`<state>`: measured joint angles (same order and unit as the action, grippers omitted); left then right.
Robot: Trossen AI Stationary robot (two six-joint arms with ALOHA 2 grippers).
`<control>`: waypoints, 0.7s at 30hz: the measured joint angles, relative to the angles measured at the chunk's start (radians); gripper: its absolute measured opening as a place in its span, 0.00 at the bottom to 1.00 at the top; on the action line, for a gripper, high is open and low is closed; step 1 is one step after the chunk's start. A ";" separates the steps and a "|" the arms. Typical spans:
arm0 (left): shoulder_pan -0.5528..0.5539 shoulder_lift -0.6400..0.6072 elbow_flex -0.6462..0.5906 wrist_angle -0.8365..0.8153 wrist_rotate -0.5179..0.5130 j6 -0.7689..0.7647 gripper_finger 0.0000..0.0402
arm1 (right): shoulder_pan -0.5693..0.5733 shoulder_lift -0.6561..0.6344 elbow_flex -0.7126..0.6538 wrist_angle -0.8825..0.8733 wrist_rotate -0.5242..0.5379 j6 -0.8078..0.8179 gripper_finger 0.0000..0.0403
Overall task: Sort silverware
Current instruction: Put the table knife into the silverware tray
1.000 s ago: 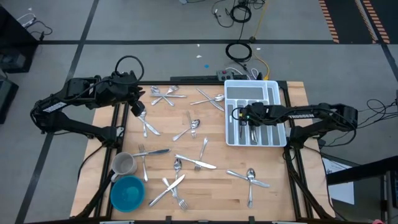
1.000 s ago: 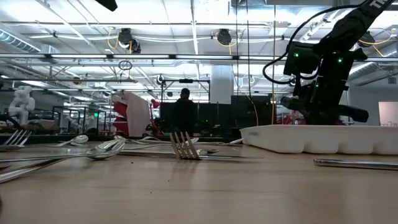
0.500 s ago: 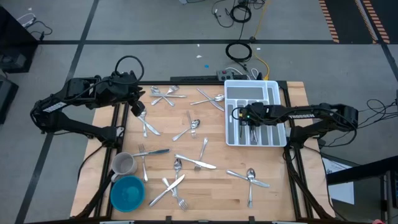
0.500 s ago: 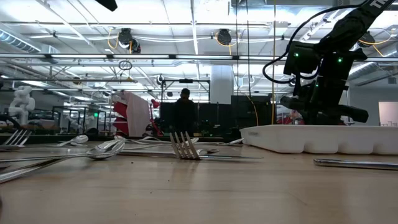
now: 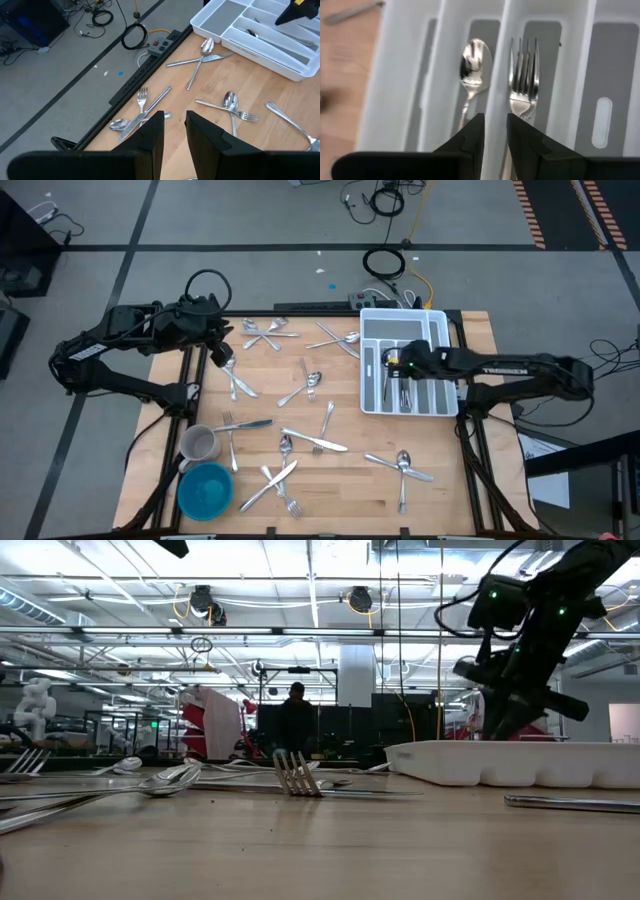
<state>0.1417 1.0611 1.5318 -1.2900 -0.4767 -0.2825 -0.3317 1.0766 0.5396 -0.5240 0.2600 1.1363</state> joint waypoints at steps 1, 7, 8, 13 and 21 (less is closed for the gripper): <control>0.000 0.000 0.000 0.000 0.000 0.000 0.22 | 0.000 -0.017 0.000 -0.001 0.000 -0.001 0.19; 0.000 0.000 0.000 0.000 0.000 0.000 0.22 | 0.001 -0.115 0.063 -0.003 -0.034 -0.092 0.19; 0.000 0.000 0.000 0.000 0.000 -0.001 0.22 | 0.001 -0.127 0.087 -0.003 -0.043 -0.117 0.19; 0.000 0.000 0.000 0.000 0.000 -0.001 0.22 | 0.001 -0.150 0.279 -0.002 -0.053 -0.296 0.19; 0.000 0.000 0.000 0.000 0.000 0.000 0.22 | -0.010 0.008 0.734 -0.078 0.110 -0.579 0.19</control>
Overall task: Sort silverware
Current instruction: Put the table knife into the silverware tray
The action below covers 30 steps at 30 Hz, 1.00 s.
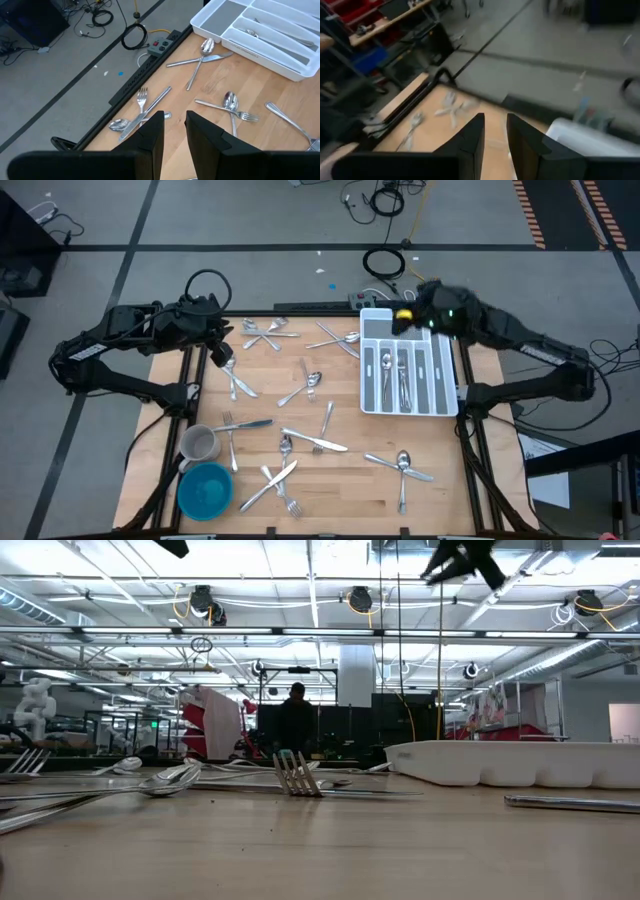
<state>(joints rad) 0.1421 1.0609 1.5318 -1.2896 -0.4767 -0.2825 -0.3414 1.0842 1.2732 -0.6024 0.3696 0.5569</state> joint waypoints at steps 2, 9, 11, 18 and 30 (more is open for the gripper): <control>0.000 0.000 0.000 -0.001 0.000 0.001 0.22 | -0.019 0.071 0.121 -0.026 0.002 -0.079 0.19; 0.000 0.000 0.000 -0.006 0.000 0.035 0.22 | -0.093 0.342 0.480 -0.037 -0.052 -0.297 0.19; 0.000 0.000 0.000 -0.007 0.000 0.036 0.22 | -0.115 0.420 0.568 -0.038 -0.087 -0.337 0.19; 0.000 0.000 0.000 -0.014 0.000 0.053 0.22 | -0.154 0.689 0.866 -0.037 -0.120 -0.504 0.19; 0.000 0.000 0.000 -0.014 0.000 0.053 0.22 | -0.203 1.002 1.060 -0.038 -0.287 -0.697 0.19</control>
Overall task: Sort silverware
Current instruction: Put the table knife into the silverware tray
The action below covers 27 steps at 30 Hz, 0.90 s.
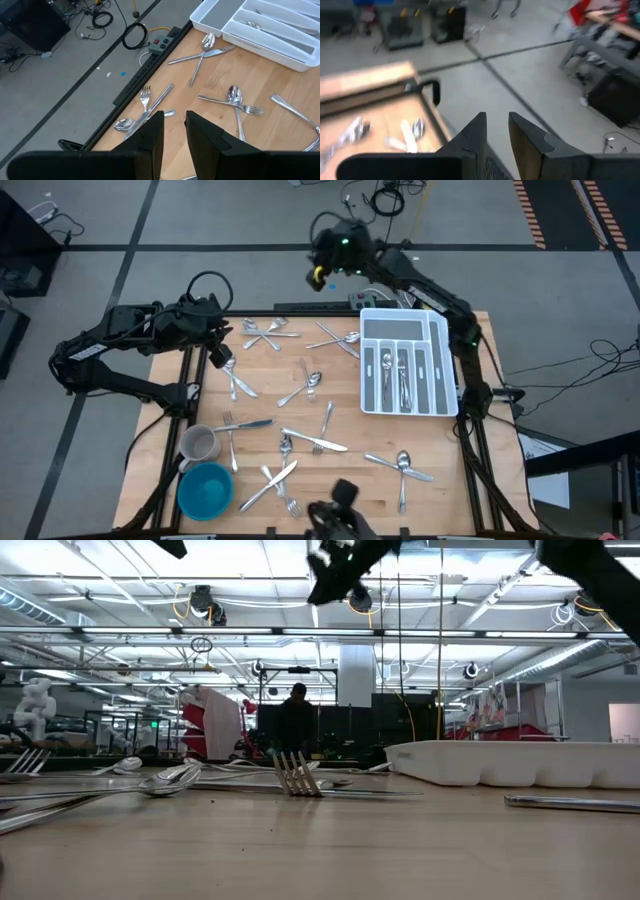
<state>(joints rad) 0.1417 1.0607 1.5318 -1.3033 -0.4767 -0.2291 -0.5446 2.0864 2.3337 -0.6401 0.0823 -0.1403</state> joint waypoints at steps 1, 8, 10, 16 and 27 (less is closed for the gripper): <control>0.000 0.000 0.000 0.000 0.000 0.000 0.22 | 0.000 0.022 0.000 -0.003 -0.022 -0.025 0.19; 0.000 0.000 0.000 0.005 0.000 -0.057 0.22 | -0.012 0.168 0.000 0.003 -0.191 -0.177 0.21; 0.000 0.000 0.000 0.004 0.000 -0.086 0.22 | -0.016 0.206 0.000 0.013 -0.246 -0.201 0.25; 0.000 0.000 0.000 0.004 0.000 -0.115 0.22 | -0.010 0.282 0.000 0.041 -0.325 -0.279 0.43; 0.000 0.006 0.000 0.016 -0.003 -0.159 0.22 | -0.009 0.356 0.000 0.041 -0.311 -0.332 0.50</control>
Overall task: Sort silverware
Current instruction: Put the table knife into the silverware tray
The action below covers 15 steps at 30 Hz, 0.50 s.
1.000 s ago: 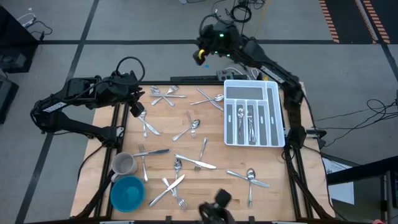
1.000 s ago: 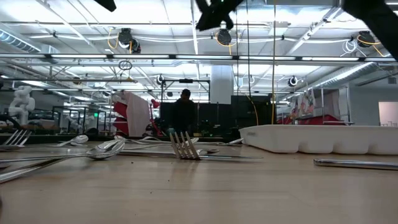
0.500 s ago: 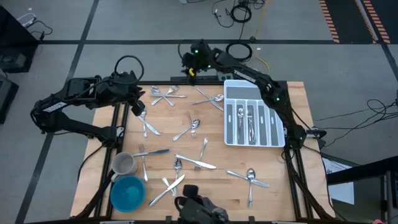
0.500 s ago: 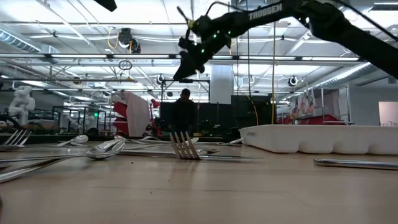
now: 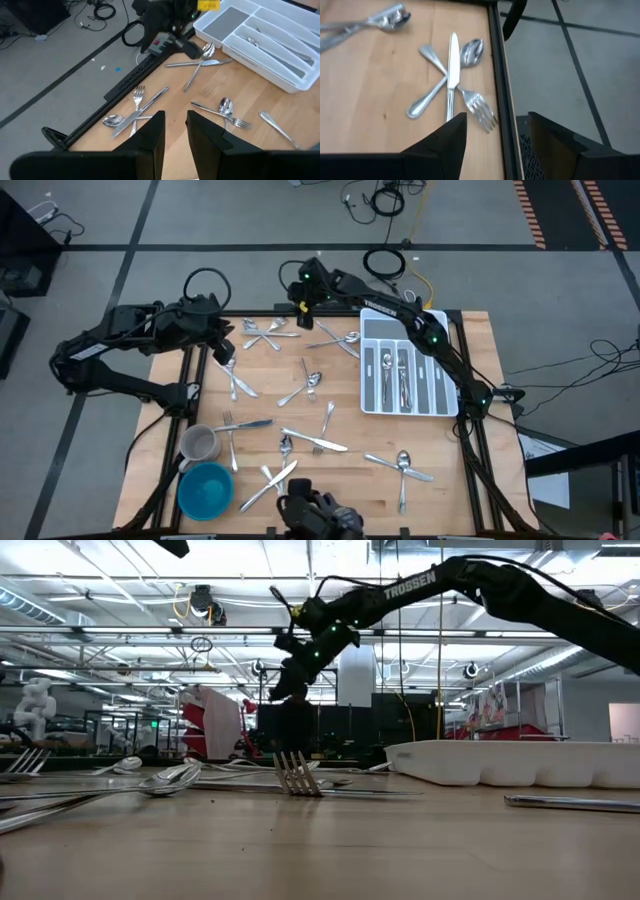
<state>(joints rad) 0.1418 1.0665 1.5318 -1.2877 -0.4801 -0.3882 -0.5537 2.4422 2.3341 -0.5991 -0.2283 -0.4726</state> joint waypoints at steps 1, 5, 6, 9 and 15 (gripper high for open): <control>0.001 0.004 0.000 0.000 0.000 0.000 0.22 | 0.001 0.008 0.000 -0.004 0.007 -0.003 0.50; 0.002 0.037 0.000 0.001 -0.023 -0.049 0.22 | 0.003 0.021 0.000 -0.050 0.093 -0.012 0.47; 0.003 0.052 0.000 0.002 -0.036 -0.066 0.22 | 0.004 0.021 0.000 -0.068 0.094 0.000 0.47; 0.030 0.118 0.000 0.003 -0.069 -0.028 0.22 | -0.006 -0.005 -0.001 -0.151 0.048 0.018 0.47; 0.187 0.312 0.000 0.074 -0.010 0.226 0.22 | -0.015 -0.160 0.001 -0.343 0.054 -0.070 0.48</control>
<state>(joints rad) 0.3292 1.3781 1.5322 -1.2132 -0.4900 -0.1623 -0.5688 2.2823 2.3352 -0.9421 -0.1746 -0.5430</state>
